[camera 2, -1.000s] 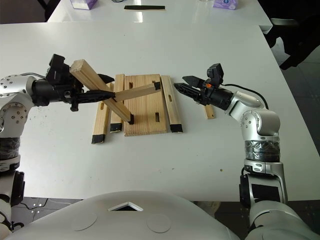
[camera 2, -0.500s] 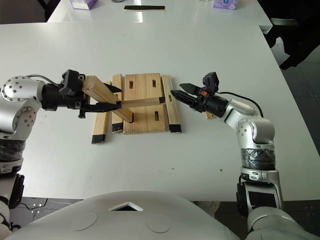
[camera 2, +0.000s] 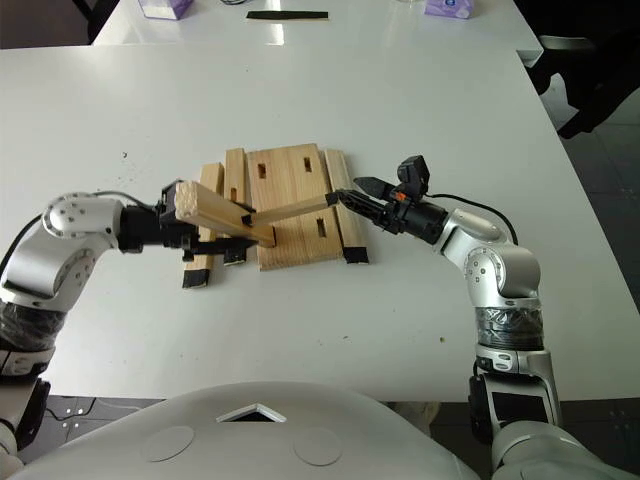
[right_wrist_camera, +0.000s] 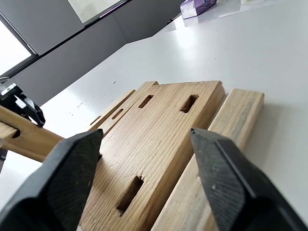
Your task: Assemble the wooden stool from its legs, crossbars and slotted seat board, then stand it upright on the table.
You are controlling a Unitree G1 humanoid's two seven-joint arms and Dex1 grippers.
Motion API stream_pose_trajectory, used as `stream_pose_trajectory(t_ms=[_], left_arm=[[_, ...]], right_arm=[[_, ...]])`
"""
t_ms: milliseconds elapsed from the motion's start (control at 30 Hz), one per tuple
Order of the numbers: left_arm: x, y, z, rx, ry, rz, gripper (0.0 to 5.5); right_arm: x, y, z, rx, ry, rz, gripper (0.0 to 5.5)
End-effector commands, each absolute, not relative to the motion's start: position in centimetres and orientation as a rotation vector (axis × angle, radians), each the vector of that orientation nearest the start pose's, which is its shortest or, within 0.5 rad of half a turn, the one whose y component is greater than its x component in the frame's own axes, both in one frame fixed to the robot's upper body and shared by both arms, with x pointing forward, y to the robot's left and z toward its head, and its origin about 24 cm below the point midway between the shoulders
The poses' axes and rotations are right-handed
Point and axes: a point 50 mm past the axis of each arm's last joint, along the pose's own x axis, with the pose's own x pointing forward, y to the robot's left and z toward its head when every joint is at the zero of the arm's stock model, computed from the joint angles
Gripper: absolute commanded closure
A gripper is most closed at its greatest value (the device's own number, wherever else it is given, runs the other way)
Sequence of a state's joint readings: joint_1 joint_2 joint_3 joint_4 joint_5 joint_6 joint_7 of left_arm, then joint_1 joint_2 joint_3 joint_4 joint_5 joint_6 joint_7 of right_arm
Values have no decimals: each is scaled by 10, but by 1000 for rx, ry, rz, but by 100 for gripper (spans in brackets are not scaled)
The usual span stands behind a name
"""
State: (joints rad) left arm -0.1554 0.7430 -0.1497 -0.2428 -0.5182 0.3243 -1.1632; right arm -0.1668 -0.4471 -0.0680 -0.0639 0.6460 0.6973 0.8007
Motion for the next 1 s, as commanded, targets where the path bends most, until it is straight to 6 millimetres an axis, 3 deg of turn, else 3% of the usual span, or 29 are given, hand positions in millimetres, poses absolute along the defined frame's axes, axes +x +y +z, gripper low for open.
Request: stream_pose_trajectory(t_ms=[33,200,300,400,567,733,867,1000], left_arm=[[223,186,127,267,220,-1351,226],[203,210,111,358,351,-1242,226],[201,233,95,411,439,-1029,226],[208,244,84,328,439,-710,226],[211,225,75,45,364,-400,226],[206,216,66,-118,406,-136,226],[193,200,61,-167,474,-40,226],[189,179,64,-186,485,-59,226]], right_arm=[[257,-189,76,353,352,844,219],[254,-193,73,351,356,814,219],[255,-197,73,342,345,771,219],[258,-201,76,347,331,740,219],[259,-202,76,343,333,726,219],[261,-202,76,329,344,731,219],[258,-204,74,324,359,722,219],[255,-202,70,323,381,723,219]])
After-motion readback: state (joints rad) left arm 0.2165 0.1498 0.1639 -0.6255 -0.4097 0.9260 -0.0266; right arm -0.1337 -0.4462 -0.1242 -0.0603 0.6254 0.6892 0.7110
